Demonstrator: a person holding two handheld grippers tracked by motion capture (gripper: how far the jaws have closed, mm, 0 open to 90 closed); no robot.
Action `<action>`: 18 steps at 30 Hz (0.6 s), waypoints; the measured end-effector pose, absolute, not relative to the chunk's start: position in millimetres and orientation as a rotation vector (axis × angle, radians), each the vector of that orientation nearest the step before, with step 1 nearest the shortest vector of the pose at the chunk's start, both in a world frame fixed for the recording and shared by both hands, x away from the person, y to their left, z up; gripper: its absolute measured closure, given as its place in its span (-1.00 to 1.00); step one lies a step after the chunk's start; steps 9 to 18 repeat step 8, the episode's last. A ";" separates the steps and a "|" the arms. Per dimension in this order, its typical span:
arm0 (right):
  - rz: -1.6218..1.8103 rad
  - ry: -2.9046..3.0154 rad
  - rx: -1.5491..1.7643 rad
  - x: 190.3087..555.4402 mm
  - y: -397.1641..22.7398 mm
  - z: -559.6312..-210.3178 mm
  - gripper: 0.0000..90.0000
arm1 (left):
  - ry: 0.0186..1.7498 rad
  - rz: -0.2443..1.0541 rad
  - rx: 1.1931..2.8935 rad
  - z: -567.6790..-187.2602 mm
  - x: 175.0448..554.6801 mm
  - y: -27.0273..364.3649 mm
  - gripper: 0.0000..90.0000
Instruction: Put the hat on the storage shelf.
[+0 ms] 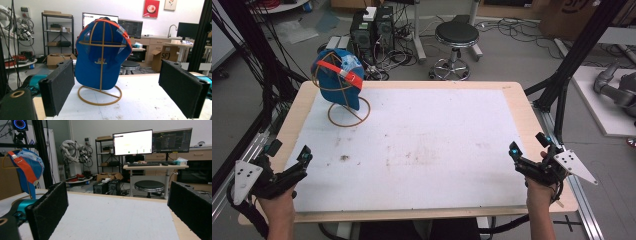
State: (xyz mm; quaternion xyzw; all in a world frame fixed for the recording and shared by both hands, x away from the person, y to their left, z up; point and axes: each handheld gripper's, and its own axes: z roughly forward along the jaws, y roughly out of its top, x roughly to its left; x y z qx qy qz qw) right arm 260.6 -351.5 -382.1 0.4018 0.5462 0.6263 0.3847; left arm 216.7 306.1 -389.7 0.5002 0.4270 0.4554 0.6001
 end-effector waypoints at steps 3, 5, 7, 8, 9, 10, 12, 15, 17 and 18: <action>1.596 1.390 1.022 260.3 -351.7 -381.8 -0.93 | 0.986 1.057 1.163 -389.1 216.5 306.4 -0.70; 1.596 1.391 1.022 260.2 -351.9 -381.6 -0.93 | 0.984 1.056 1.162 -389.0 216.4 306.5 -0.70; 1.597 1.389 1.026 260.1 -351.7 -381.1 -0.93 | 0.981 1.057 1.155 -388.6 216.3 306.5 -0.70; 1.598 1.390 1.025 259.9 -351.6 -380.9 -0.93 | 0.981 1.055 1.156 -388.3 216.1 306.6 -0.70; 1.598 1.390 1.025 259.9 -351.6 -380.9 -0.93 | 0.981 1.055 1.156 -388.3 216.1 306.6 -0.70; 1.598 1.390 1.025 259.9 -351.6 -380.9 -0.93 | 0.981 1.055 1.156 -388.3 216.1 306.6 -0.70; 1.598 1.390 1.025 259.9 -351.6 -380.9 -0.93 | 0.981 1.055 1.156 -388.3 216.1 306.6 -0.70; 1.598 1.390 1.025 259.9 -351.6 -380.9 -0.93 | 0.981 1.055 1.156 -388.3 216.1 306.6 -0.70; 1.598 1.390 1.025 259.9 -351.6 -380.9 -0.93 | 0.981 1.055 1.156 -388.3 216.1 306.6 -0.70; 1.598 1.390 1.025 259.9 -351.6 -380.9 -0.93 | 0.981 1.055 1.156 -388.3 216.1 306.6 -0.70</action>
